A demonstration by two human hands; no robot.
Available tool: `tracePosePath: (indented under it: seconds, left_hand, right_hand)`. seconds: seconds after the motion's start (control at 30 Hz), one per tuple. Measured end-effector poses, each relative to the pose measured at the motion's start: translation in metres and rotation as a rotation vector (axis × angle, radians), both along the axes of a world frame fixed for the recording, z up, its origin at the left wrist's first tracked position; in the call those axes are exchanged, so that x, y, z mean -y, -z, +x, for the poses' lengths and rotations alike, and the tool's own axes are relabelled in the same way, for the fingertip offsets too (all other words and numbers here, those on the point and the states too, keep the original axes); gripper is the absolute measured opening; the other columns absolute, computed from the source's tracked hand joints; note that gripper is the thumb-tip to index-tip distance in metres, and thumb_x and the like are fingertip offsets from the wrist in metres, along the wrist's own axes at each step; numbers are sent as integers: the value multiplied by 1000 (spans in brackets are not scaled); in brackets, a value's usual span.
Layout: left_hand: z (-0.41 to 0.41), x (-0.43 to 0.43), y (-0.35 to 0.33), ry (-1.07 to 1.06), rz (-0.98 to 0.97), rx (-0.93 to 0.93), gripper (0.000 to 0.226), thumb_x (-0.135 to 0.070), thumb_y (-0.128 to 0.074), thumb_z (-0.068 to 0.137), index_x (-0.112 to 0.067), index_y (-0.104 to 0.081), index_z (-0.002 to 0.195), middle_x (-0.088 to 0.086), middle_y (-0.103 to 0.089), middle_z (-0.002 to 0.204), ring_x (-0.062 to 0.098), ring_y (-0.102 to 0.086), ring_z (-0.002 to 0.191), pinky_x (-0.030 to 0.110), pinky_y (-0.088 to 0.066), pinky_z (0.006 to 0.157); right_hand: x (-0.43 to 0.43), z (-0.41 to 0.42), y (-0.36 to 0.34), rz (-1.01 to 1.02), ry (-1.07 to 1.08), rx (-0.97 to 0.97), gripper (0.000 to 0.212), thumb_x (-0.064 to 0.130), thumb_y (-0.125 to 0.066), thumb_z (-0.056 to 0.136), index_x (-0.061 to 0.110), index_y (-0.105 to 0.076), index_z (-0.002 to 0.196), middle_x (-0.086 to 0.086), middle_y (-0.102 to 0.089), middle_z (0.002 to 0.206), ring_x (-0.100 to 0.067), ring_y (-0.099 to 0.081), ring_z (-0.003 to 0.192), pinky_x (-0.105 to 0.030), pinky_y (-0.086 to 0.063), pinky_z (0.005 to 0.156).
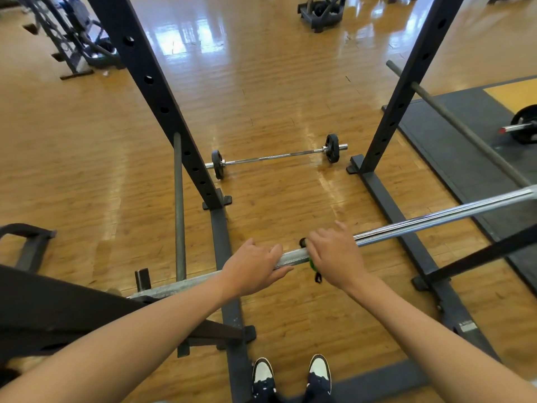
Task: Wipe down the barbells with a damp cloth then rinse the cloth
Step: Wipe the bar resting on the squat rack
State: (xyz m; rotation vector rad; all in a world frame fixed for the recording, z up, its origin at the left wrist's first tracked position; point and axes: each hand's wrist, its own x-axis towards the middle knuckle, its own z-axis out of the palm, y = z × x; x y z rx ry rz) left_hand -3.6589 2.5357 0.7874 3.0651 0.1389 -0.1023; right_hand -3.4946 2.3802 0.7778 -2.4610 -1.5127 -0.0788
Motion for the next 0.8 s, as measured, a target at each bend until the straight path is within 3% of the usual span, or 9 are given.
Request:
tracePosePath:
  seconds: [0.1,0.2,0.27,0.33,0.43,0.47,0.6,0.67,0.8]
  left_hand:
    - [-1,-1,1,5,-2,-4,42,-64,-18,103,-26,-33,93,-8,-64,79,16,-60,66,34,-32,74]
    - [-1,0,0,-2,9,-5,44,-63,-19,103,-24,-37,94,-7,-64,78,18,-60,65,35,-36,77]
    - [-1,-1,1,-3,21,-8,49,-63,-18,103,-22,-44,97,-6,-64,78,18,-60,65,36,-39,79]
    - [-1,-1,1,-7,23,-12,52,-64,-18,103,-21,-47,101,-6,-65,80,18,-61,66,36,-41,80]
    - [-1,-2,1,-10,21,-24,52,-64,-19,103,-21,-48,102,-7,-64,76,17,-58,63,36,-41,81]
    - [-1,-1,0,-14,27,-22,51,-64,-19,103,-21,-47,101,-7,-64,75,17,-58,62,36,-41,82]
    - [-1,-1,0,-20,39,-31,52,-64,-18,103,-21,-47,102,-7,-64,75,17,-58,62,36,-40,83]
    - [-1,-1,0,-18,39,-25,53,-64,-18,103,-21,-48,102,-7,-64,75,17,-58,62,36,-41,82]
    - [-2,-1,-2,-18,23,-37,52,-64,-18,103,-20,-47,104,-6,-64,78,17,-59,64,36,-40,82]
  right_hand:
    - [27,21,8,52,-141,62,34,37,-35,103,26,-67,98,11,-65,87,-15,-60,85,-51,-39,108]
    - [24,45,3,4,104,6,40,35,-30,98,27,-54,67,10,-56,63,-17,-53,62,-54,-39,107]
    - [6,32,0,-3,210,-32,41,33,-29,94,25,-48,59,9,-50,57,-17,-47,56,-51,-41,103]
    - [5,18,2,36,47,0,38,32,-31,98,25,-58,71,10,-54,67,-18,-50,63,-47,-44,97]
    - [33,34,10,68,-266,61,34,35,-36,104,23,-67,110,10,-63,94,-14,-58,91,-39,-42,102]
    - [40,46,10,54,-274,86,34,35,-36,104,23,-67,110,10,-64,94,-14,-59,92,-40,-41,103]
    - [16,45,-4,-135,40,2,45,39,-18,93,26,-57,73,9,-60,70,-16,-60,70,-43,-40,101]
    - [-3,18,-5,-123,48,-36,43,38,-17,92,27,-53,71,7,-61,69,-18,-60,68,-42,-41,95]
    - [24,11,9,-7,-210,56,38,40,-31,106,26,-65,112,10,-64,99,-16,-58,93,-39,-44,98]
